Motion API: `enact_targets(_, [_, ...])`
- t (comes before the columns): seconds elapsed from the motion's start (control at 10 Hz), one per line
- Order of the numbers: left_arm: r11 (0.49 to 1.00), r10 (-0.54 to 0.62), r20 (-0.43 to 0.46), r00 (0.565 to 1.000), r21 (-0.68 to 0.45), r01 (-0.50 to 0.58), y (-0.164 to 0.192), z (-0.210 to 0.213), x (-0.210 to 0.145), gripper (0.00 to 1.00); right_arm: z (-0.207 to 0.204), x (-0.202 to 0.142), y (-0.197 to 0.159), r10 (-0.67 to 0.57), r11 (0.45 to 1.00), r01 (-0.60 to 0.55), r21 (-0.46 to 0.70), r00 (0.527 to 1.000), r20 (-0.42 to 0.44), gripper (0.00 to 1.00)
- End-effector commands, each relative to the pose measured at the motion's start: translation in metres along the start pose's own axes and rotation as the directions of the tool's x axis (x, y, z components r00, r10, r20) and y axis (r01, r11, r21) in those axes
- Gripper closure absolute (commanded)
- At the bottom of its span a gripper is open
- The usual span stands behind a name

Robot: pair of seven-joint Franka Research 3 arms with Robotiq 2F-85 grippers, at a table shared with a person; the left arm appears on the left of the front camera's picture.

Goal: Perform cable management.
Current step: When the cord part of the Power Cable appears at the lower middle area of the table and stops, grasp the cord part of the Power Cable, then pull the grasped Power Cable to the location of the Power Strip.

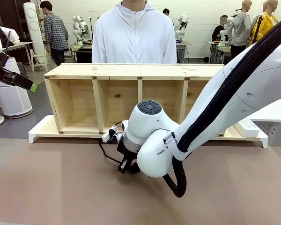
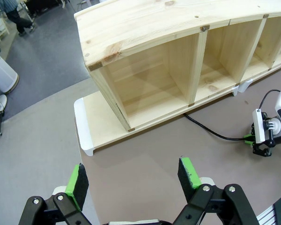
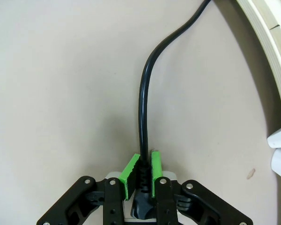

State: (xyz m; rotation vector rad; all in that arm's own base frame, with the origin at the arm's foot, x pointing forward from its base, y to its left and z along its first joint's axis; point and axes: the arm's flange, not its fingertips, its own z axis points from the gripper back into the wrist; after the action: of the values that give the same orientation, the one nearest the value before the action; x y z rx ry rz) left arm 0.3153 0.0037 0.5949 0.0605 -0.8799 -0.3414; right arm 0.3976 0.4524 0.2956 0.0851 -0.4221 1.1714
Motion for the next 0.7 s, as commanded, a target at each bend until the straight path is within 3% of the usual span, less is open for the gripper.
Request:
enact_targets(0.0, [1.000, 0.002, 0.007, 1.000, 0.003, -0.002, 0.0011, -0.0019, 0.0008, 0.00, -0.0001, -0.0005, 0.0007, -0.005, 1.000, 0.005, -0.001, 1.000, -0.001, 1.00])
enact_targets(0.6, [1.000, 0.002, 0.007, 1.000, 0.003, -0.002, 0.0011, -0.0019, 0.0008, 0.00, -0.0001, -0.0005, 0.0007, -0.005, 1.000, 0.005, -0.001, 1.000, -0.001, 1.00])
